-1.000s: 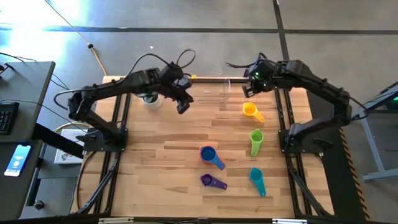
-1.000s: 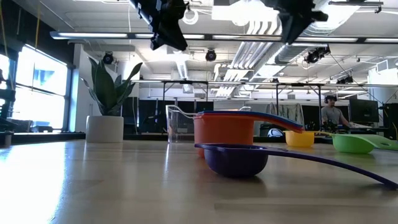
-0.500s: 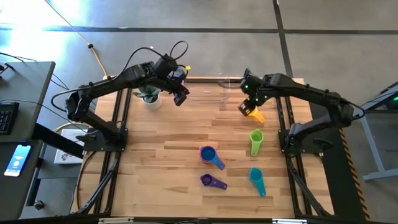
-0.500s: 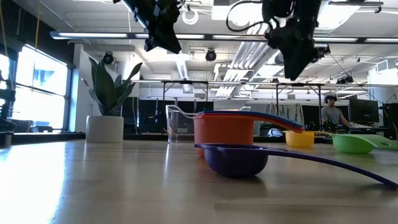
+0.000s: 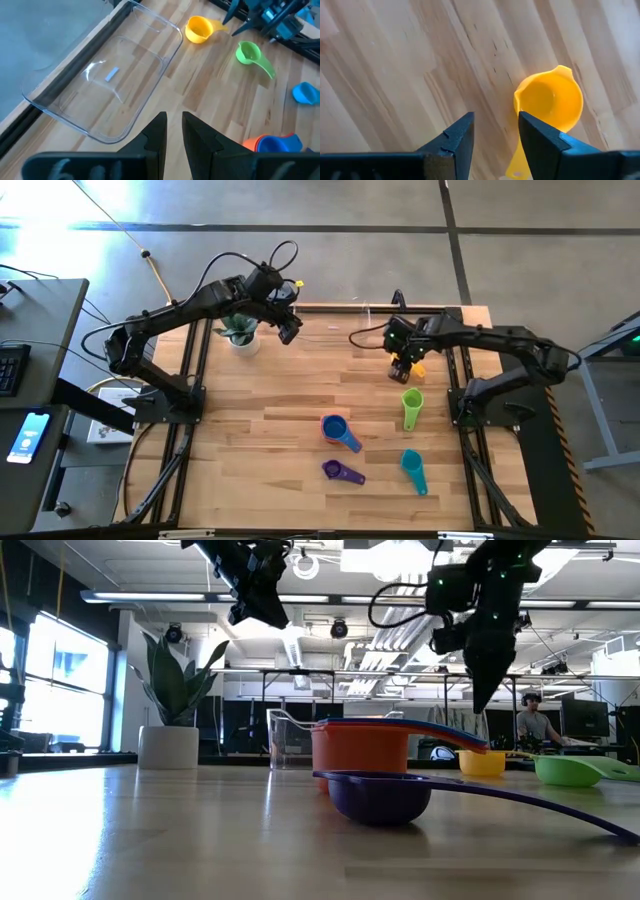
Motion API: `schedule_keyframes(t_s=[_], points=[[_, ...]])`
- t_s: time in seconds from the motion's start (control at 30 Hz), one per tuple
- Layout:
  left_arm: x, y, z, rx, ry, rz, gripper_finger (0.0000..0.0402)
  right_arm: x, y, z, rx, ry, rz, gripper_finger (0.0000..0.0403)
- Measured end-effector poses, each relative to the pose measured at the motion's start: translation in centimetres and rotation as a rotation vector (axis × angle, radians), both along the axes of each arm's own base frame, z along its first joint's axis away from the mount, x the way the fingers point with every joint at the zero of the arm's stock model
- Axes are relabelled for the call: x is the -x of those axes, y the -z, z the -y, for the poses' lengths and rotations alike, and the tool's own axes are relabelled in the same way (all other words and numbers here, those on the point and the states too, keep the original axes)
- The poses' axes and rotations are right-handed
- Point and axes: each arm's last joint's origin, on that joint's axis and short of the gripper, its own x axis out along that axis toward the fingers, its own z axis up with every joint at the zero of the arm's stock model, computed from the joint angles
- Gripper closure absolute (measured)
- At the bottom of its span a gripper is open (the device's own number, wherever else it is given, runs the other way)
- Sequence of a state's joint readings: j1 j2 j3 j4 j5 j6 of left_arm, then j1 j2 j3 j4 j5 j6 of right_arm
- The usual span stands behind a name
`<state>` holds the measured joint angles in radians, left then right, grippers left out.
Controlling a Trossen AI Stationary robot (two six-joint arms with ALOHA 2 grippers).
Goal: Nest measuring cups in basket
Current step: Stack the yellow measuring cup on top of the blue measuring cup
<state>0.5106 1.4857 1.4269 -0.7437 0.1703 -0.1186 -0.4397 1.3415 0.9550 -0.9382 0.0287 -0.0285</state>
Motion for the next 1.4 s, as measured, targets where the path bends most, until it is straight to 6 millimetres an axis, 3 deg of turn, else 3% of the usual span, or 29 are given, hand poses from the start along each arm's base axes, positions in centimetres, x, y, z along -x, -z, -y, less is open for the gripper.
schedule_keyframes(t_s=[0.4,0.83,1.2,1.4], points=[[0.0,0.0,0.0,0.006,-0.007,0.002,0.0353,0.4,2.5,-0.1,0.077,-0.183,-0.030,0.0258],[-0.1,-0.1,0.0,0.000,-0.007,0.011,0.0353,1.8,4.8,0.8,0.093,-0.110,-0.063,0.0258],[-0.1,-0.1,-0.1,-0.003,-0.008,0.014,0.0353,1.4,5.1,1.8,0.116,-0.089,0.029,0.0258],[-0.1,-0.1,-0.1,-0.003,-0.008,0.014,0.0353,1.0,6.7,2.2,0.090,-0.095,-0.034,0.0258]])
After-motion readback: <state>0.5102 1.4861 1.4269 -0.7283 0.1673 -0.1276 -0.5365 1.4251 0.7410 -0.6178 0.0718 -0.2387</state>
